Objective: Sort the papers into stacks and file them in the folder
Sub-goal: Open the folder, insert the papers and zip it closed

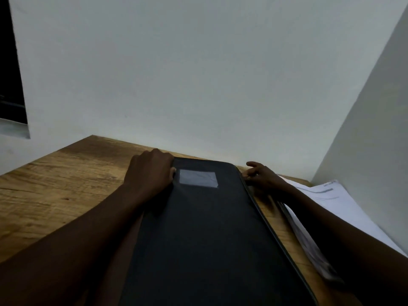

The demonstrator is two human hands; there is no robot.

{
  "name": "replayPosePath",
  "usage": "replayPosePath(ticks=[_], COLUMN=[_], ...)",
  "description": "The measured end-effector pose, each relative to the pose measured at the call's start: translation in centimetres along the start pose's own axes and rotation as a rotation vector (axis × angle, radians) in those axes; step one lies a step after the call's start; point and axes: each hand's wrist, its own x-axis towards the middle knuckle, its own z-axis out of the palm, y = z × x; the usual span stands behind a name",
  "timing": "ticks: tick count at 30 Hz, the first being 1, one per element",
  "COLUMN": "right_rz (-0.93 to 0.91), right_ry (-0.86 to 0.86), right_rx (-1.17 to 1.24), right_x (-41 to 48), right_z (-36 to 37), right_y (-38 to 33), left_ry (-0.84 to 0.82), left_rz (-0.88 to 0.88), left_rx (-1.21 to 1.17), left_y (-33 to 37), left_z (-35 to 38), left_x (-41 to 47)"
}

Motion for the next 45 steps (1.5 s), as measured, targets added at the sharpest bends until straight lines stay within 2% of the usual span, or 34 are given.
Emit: replayPosePath(ticks=[2,5,8,15,18,20,21,25,28,35,41,45], right_rz=[-0.003,0.018,0.010,0.025,0.041,0.044,0.051,0.057,0.058,0.094,0.135,0.096], right_ry=[0.060,0.135,0.136,0.128,0.147,0.151,0.157,0.157,0.167,0.255,0.340,0.404], right_rx=[-0.091,-0.090,0.010,0.048,0.040,0.020,0.021,-0.028,-0.056,-0.095,-0.017,-0.142], right_x=[-1.3,-4.6,-8.7,-16.9,-18.1,-18.3,-18.2,-18.4,-18.8,-22.0,-27.4,-30.5], right_z=[-0.1,0.3,0.1,-0.4,-0.1,0.1,0.2,0.4,0.5,1.0,2.1,2.8], right_y=[0.2,-0.2,-1.0,-1.2,-1.4,-1.6,-1.7,-2.3,-2.8,-3.2,-3.1,-4.0], left_ry=[0.003,-0.008,-0.010,-0.008,-0.059,-0.195,-0.313,-0.693,-0.826,-0.700,-0.483,-0.395], left_rz=[0.008,0.009,0.008,0.025,0.023,0.026,0.058,0.307,0.424,0.416,0.429,0.452], left_rx=[-0.008,-0.010,-0.040,0.000,0.022,0.003,0.007,-0.061,-0.127,-0.202,-0.297,-0.331], left_y=[-0.1,0.0,-0.1,0.0,0.0,0.0,0.2,1.5,3.8,5.2,5.3,5.2], left_z=[-0.1,-0.3,-0.2,-0.4,-0.8,-1.5,-2.1,-5.2,-7.7,-7.4,-7.7,-8.1], left_x=[0.0,0.0,0.0,-0.1,-0.1,0.0,-0.1,-3.5,-8.1,-10.5,-11.1,-11.5])
